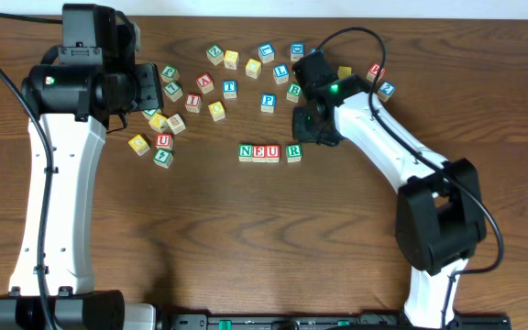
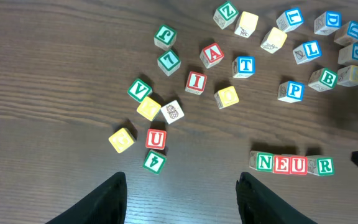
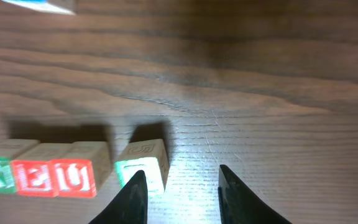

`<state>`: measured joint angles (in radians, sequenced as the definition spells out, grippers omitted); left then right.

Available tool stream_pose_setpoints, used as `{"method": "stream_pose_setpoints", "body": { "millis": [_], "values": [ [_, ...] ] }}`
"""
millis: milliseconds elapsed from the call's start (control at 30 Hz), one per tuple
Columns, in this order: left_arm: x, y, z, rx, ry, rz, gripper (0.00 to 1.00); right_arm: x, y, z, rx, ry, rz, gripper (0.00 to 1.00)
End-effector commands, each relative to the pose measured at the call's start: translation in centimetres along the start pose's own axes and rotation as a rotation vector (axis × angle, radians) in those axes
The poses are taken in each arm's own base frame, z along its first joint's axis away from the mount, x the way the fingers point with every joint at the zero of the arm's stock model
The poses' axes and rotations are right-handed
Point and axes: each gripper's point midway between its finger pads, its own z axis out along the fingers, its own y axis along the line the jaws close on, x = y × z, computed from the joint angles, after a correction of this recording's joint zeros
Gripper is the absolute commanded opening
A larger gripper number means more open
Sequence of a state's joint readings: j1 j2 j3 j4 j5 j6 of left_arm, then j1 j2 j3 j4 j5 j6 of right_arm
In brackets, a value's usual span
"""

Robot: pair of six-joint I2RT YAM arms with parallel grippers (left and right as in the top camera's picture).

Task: Spell out NEURIPS
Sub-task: 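Lower the green R block beside the U and open the right gripper, then push the R block leftward against the U with the right gripper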

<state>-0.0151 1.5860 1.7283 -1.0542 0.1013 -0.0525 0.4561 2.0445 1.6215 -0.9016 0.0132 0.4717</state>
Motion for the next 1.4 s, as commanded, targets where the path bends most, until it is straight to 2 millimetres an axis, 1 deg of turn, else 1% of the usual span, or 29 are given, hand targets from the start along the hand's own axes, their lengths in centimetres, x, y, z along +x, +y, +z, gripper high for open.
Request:
{"method": "stream_pose_setpoints", "body": {
  "millis": [0, 100, 200, 400, 567, 833, 967, 1067, 1233, 1300, 1367],
  "values": [
    [-0.1, 0.1, -0.3, -0.008, -0.006, -0.005, 0.56, 1.3, -0.2, 2.6, 0.018, 0.07, 0.012, 0.31],
    [-0.1, 0.1, -0.2, -0.008, -0.005, -0.005, 0.56, 2.0, 0.0, 3.6, 0.007, 0.106, 0.013, 0.3],
    [-0.1, 0.1, -0.3, -0.008, -0.006, -0.005, 0.56, 2.2, -0.1, 4.0, 0.013, 0.119, 0.012, 0.3],
    [-0.1, 0.1, -0.3, -0.008, -0.006, -0.005, 0.56, 2.5, 0.4, 4.0, 0.005, 0.124, 0.003, 0.3],
    [-0.1, 0.1, -0.2, -0.008, -0.005, -0.005, 0.56, 3.1, 1.1, 4.0, 0.005, 0.132, -0.019, 0.31],
    [-0.1, 0.1, -0.3, -0.008, -0.006, -0.005, 0.56, 4.3, 0.8, 4.1, 0.025, 0.17, -0.013, 0.33],
    [-0.1, 0.1, -0.2, -0.008, -0.005, -0.005, 0.56, 4.2, 0.8, 4.0, 0.025, 0.168, -0.014, 0.29],
    [-0.1, 0.1, -0.3, -0.008, -0.006, -0.005, 0.56, 3.9, 0.7, 3.6, 0.024, 0.165, -0.01, 0.27],
    [-0.1, 0.1, -0.2, -0.008, -0.005, -0.005, 0.56, 3.5, 0.3, 1.6, 0.027, 0.177, -0.038, 0.26],
    [-0.1, 0.1, -0.3, -0.008, -0.006, -0.005, 0.56, 4.0, 0.6, 1.1, 0.008, 0.198, -0.066, 0.27],
    [-0.1, 0.1, -0.3, -0.008, -0.006, -0.005, 0.56, 5.1, 1.5, 0.8, -0.049, 0.247, -0.104, 0.28]
  ]
}}
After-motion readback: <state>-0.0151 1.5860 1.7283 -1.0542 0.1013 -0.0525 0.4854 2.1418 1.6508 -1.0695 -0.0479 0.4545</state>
